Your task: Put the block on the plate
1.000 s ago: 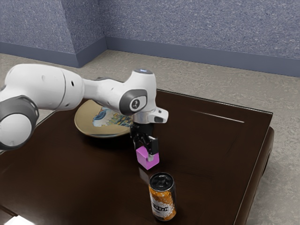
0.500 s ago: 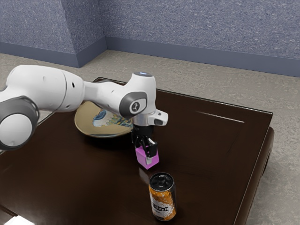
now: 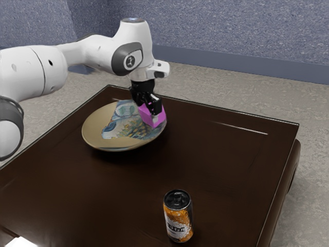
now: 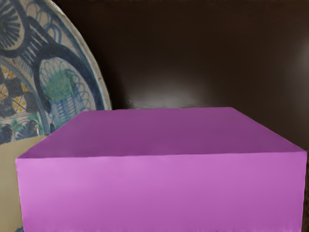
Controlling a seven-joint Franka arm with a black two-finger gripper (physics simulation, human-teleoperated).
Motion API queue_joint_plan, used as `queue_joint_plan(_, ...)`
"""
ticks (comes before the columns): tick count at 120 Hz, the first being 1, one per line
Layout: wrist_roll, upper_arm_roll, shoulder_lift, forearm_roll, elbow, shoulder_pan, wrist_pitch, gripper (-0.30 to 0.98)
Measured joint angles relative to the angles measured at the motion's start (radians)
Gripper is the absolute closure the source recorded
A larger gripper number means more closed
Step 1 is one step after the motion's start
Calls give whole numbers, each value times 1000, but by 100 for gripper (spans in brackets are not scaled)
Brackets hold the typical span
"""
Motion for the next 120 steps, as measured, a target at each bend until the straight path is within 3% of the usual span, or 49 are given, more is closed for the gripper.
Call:
queue_joint_plan(18,-3,105,97,-44,133,3,-24,36)
queue_joint_plan(44,-4,271,155,-135,154,4,-44,36)
queue_joint_plan(75,-1,329,249,-210,173,38,-43,36)
queue_joint_plan(120,5,298,355,-264,280,77,45,35)
